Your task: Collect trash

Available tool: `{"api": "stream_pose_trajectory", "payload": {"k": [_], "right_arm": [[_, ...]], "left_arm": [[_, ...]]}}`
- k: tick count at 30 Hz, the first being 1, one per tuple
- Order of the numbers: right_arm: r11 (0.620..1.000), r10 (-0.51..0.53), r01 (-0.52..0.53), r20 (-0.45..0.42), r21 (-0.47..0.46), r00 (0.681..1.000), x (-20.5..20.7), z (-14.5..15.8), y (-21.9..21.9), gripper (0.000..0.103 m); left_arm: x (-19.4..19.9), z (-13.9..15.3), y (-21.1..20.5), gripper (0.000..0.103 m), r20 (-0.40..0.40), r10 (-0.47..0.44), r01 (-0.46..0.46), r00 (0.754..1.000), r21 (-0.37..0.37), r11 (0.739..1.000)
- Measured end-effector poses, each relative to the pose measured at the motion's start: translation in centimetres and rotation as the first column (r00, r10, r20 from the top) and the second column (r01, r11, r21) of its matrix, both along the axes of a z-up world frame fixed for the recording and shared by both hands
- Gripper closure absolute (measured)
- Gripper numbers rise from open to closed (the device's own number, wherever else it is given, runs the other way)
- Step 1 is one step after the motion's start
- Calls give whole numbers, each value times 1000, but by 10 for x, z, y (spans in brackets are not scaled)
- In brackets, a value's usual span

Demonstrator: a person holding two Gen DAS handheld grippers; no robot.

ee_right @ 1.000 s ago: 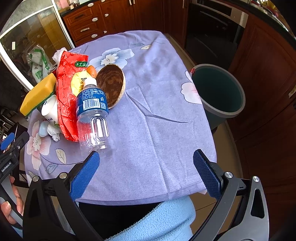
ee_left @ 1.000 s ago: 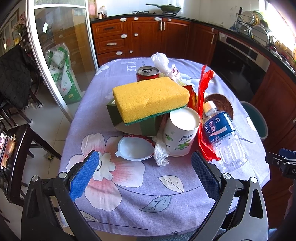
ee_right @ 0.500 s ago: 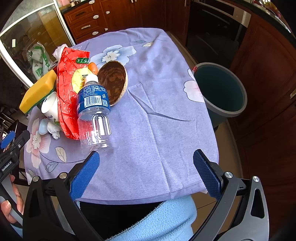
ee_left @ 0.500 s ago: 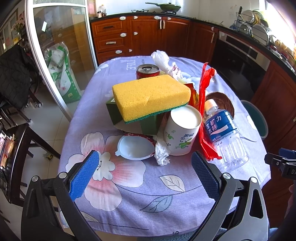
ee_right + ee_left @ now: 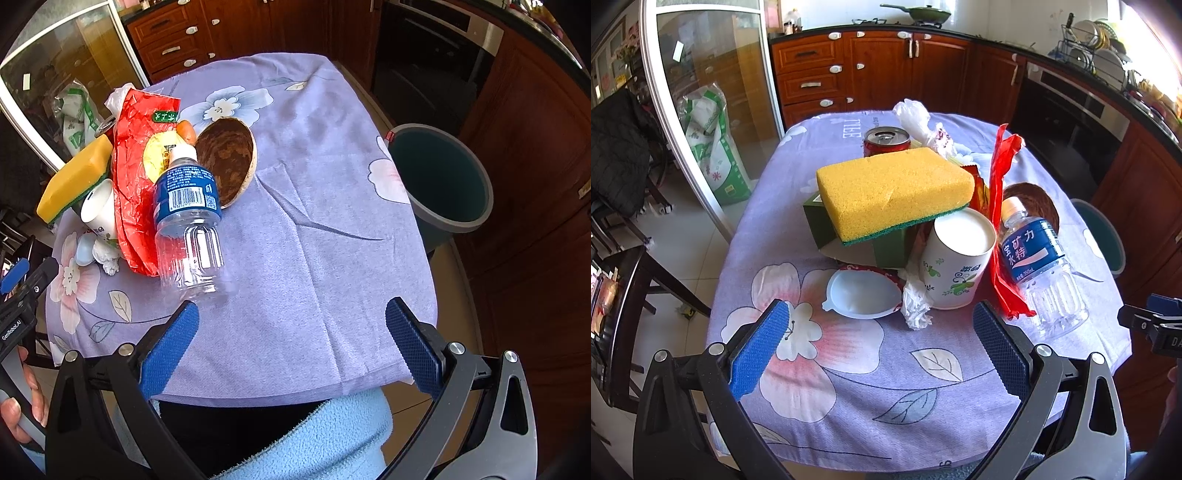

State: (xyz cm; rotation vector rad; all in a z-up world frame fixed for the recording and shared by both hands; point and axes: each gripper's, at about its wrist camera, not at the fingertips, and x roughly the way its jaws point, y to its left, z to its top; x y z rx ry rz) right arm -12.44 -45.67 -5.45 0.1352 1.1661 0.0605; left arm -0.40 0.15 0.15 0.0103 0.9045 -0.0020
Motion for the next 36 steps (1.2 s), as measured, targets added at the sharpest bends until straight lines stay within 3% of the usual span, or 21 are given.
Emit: {"api": "stream_pose_trajectory", "payload": {"k": [19, 28, 32, 36], "right_arm": [[999, 23, -23, -9, -24, 1000, 6, 3, 12, 6], [998, 61, -61, 12, 28, 998, 40, 9, 22, 6], [994, 92, -91, -5, 57, 996, 60, 1, 34, 6], [988, 130, -126, -41, 83, 991, 76, -14, 49, 13]], "left_arm": [[0, 1, 1, 4, 13, -10, 10, 1000, 20, 1000], [18, 15, 10, 4, 60, -127, 124, 990, 61, 990], [34, 10, 9, 4, 44, -187, 182, 981, 93, 979], [47, 1, 7, 4, 3, -223, 220, 975, 141, 965]]}}
